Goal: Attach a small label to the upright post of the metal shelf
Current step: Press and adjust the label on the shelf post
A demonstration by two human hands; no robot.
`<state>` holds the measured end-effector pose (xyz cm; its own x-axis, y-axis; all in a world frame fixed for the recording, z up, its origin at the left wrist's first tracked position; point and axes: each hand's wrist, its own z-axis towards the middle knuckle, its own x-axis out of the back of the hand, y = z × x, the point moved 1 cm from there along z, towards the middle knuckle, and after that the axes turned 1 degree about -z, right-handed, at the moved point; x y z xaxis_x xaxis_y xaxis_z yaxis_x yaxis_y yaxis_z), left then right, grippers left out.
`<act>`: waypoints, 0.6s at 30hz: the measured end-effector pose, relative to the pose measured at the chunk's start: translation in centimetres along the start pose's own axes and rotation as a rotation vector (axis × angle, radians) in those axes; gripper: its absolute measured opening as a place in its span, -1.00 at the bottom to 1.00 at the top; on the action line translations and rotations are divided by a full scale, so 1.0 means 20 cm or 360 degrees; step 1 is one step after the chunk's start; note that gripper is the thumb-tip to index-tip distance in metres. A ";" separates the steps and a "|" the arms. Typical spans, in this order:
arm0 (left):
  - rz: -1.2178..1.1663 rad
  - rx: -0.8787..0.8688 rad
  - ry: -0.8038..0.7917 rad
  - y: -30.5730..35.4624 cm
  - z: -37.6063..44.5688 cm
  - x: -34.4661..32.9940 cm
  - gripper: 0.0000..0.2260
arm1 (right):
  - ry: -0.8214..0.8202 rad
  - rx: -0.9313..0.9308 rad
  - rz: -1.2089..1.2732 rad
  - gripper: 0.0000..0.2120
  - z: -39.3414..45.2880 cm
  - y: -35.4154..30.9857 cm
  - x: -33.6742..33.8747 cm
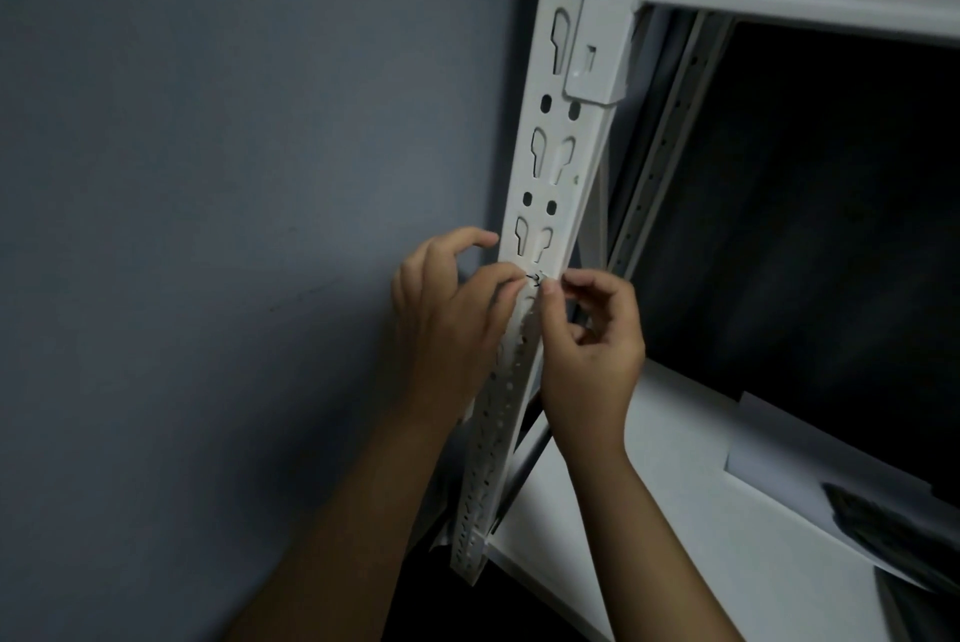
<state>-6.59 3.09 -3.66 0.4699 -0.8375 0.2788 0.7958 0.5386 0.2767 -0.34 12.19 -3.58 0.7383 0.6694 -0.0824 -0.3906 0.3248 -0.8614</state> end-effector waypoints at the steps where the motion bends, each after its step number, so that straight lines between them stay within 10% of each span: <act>1: -0.0025 0.0005 0.0000 0.00 0.00 0.00 -0.91 | -0.0002 -0.0004 0.0006 -0.86 0.00 0.00 0.00; 18: -0.0065 -0.0044 0.0081 0.04 0.02 0.00 -0.92 | -0.0040 0.0034 0.0016 -0.85 0.01 0.00 0.01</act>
<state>-6.15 3.54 -3.04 0.4551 -0.8628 0.2202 0.8247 0.5017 0.2610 -0.30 12.40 -3.60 0.7203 0.6892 -0.0778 -0.4095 0.3321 -0.8497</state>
